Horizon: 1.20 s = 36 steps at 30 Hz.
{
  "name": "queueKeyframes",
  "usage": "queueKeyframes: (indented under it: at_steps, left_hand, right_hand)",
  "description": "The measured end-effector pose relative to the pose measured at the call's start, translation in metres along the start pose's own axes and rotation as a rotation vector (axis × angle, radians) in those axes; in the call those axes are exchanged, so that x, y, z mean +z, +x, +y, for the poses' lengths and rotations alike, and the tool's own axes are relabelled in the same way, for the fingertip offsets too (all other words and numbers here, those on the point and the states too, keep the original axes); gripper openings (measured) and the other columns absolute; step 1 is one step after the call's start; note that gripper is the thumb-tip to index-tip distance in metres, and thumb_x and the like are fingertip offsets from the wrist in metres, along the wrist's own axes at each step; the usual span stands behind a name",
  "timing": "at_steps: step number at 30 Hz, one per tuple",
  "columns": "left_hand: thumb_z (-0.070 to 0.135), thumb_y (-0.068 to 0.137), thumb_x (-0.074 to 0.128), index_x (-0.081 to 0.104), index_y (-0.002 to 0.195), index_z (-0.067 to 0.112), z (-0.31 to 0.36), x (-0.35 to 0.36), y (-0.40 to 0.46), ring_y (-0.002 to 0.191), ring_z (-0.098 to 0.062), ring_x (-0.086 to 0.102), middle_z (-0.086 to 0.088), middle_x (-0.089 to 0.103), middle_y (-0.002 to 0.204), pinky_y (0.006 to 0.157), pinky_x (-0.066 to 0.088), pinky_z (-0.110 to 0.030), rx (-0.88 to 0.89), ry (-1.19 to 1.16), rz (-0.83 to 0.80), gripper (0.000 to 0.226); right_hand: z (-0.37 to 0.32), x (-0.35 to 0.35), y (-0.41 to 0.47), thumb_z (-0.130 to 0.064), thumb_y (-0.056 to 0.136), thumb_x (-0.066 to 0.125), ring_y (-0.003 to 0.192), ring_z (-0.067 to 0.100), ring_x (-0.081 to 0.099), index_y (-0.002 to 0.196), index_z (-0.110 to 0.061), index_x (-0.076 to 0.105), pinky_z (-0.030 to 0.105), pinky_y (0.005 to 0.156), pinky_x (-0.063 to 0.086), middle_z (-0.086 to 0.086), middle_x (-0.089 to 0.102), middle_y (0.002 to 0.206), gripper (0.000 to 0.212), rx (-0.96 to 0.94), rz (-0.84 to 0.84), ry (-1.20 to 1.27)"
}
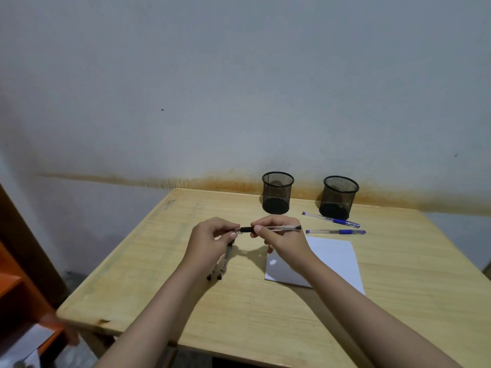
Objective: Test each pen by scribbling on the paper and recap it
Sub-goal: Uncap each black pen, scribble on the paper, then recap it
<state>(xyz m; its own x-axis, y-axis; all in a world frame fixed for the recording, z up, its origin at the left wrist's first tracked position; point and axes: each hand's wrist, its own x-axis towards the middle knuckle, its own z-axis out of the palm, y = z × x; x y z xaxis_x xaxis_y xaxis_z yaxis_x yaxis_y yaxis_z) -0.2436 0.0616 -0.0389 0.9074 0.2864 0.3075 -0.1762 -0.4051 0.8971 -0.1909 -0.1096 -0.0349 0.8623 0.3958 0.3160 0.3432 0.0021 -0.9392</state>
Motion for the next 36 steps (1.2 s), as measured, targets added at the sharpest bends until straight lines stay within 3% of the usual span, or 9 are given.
queueKeyframes:
  at_steps: [4, 10, 20, 25, 29, 32, 36]
  left_hand:
    - [0.000, 0.080, 0.067, 0.072, 0.077, 0.028, -0.002, -0.002, 0.005, 0.083, -0.010, 0.066, 0.004, 0.071, 0.086, 0.074, 0.048, -0.019, -0.046, -0.042, 0.044, 0.029]
    - [-0.001, 0.079, 0.067, 0.072, 0.077, 0.027, -0.003, -0.003, 0.007, 0.084, -0.013, 0.067, 0.003, 0.072, 0.087, 0.076, 0.051, -0.023, -0.044, -0.058, 0.044, 0.028]
    - [-0.004, 0.079, 0.066, 0.073, 0.078, 0.022, 0.002, 0.000, 0.005, 0.079, -0.007, 0.063, 0.003, 0.068, 0.085, 0.067, 0.046, -0.008, 0.008, -0.047, 0.035, 0.027]
    - [-0.005, 0.081, 0.064, 0.073, 0.081, 0.020, 0.005, 0.007, 0.006, 0.084, -0.010, 0.065, 0.000, 0.070, 0.086, 0.076, 0.051, -0.017, 0.032, -0.100, 0.001, 0.027]
    - [-0.007, 0.082, 0.062, 0.074, 0.081, 0.019, -0.002, 0.011, 0.003, 0.088, -0.018, 0.066, -0.002, 0.072, 0.084, 0.079, 0.052, -0.025, 0.016, -0.155, 0.002, 0.028]
    - [-0.008, 0.082, 0.062, 0.074, 0.080, 0.018, -0.005, 0.006, 0.004, 0.085, -0.017, 0.066, -0.006, 0.072, 0.084, 0.076, 0.053, -0.022, 0.029, -0.178, -0.029, 0.029]
    - [-0.014, 0.080, 0.059, 0.072, 0.079, 0.017, -0.002, -0.004, 0.015, 0.083, -0.010, 0.065, -0.008, 0.068, 0.087, 0.078, 0.051, -0.017, 0.109, -0.177, -0.068, 0.034]
  right_hand:
    - [0.000, -0.007, 0.000, 0.000, 0.086, 0.062, 0.054, 0.009, 0.054, 0.079, -0.011, 0.072, 0.024, 0.044, 0.044, 0.001, 0.071, 0.066, 0.017, -0.003, 0.072, 0.043]
    - [0.005, -0.008, -0.002, -0.001, 0.086, 0.062, 0.055, 0.010, 0.055, 0.077, -0.013, 0.073, 0.026, 0.045, 0.045, 0.000, 0.071, 0.065, 0.018, -0.007, 0.087, 0.050]
    - [0.002, -0.010, -0.002, -0.002, 0.087, 0.062, 0.058, 0.002, 0.059, 0.082, -0.006, 0.072, 0.024, 0.050, 0.047, 0.006, 0.071, 0.070, 0.011, -0.025, 0.075, 0.030]
    - [0.000, -0.002, -0.006, -0.003, 0.087, 0.064, 0.059, 0.002, 0.060, 0.087, -0.004, 0.072, 0.022, 0.052, 0.051, 0.007, 0.071, 0.072, 0.008, -0.044, 0.061, 0.018]
    - [0.000, 0.002, -0.006, -0.005, 0.087, 0.064, 0.067, 0.013, 0.065, 0.084, -0.003, 0.070, 0.021, 0.057, 0.053, 0.008, 0.070, 0.072, 0.008, -0.070, 0.078, 0.006]
    - [-0.002, 0.000, -0.005, -0.002, 0.085, 0.067, 0.071, 0.015, 0.067, 0.086, -0.004, 0.071, 0.023, 0.059, 0.055, 0.007, 0.070, 0.075, 0.005, -0.038, -0.010, 0.030]
    - [-0.008, -0.014, 0.000, 0.011, 0.081, 0.062, 0.083, 0.016, 0.071, 0.104, -0.002, 0.068, 0.030, 0.072, 0.060, 0.008, 0.074, 0.090, 0.027, 0.122, -0.324, 0.252]
